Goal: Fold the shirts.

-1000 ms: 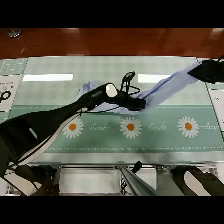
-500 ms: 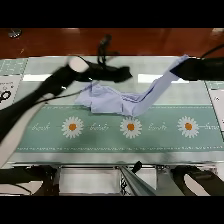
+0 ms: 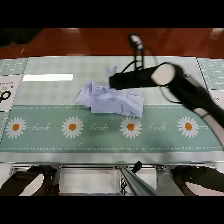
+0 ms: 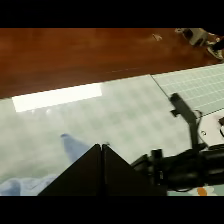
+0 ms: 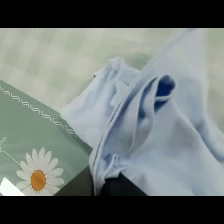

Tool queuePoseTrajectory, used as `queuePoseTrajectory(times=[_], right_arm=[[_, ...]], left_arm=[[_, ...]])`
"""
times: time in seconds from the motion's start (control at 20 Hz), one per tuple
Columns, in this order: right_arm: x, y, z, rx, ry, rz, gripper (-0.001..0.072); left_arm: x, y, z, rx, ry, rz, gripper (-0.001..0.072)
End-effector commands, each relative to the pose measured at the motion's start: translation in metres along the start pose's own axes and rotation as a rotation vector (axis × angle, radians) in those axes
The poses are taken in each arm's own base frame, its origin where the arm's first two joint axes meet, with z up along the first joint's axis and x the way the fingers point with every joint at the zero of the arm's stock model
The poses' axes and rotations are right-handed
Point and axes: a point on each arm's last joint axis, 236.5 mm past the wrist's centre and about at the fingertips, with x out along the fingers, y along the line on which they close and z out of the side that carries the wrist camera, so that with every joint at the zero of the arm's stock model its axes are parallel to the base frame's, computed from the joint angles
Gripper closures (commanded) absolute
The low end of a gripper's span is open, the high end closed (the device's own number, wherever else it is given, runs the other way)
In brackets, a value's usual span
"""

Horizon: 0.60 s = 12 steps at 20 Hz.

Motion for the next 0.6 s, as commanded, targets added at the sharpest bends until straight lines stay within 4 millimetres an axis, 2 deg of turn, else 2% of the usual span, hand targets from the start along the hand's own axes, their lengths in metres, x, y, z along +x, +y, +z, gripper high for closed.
queuePoseTrajectory(times=[0.0, 0.1, 0.25, 0.4, 0.55], right_arm=[[0.074, 0.032, -0.014, 0.071, -0.083, 0.061, 0.0691], [0.097, 0.035, -0.012, 0.202, -0.148, 0.084, 0.0691], [0.117, 0.027, -0.022, 0.309, -0.146, 0.081, 0.0690], [0.115, 0.032, -0.017, 0.309, -0.154, 0.092, 0.0691], [0.098, 0.053, 0.022, 0.247, -0.242, 0.134, 0.0691]], left_arm=[[-0.054, -0.025, -0.040, 0.018, 0.139, 0.009, 0.0683], [-0.069, -0.039, -0.057, -0.005, 0.193, -0.005, 0.0683], [-0.080, -0.048, -0.067, 0.002, 0.187, -0.006, 0.0683], [-0.077, -0.043, -0.079, -0.030, 0.210, -0.004, 0.0684], [-0.067, -0.032, -0.097, -0.072, 0.256, -0.001, 0.0684]])
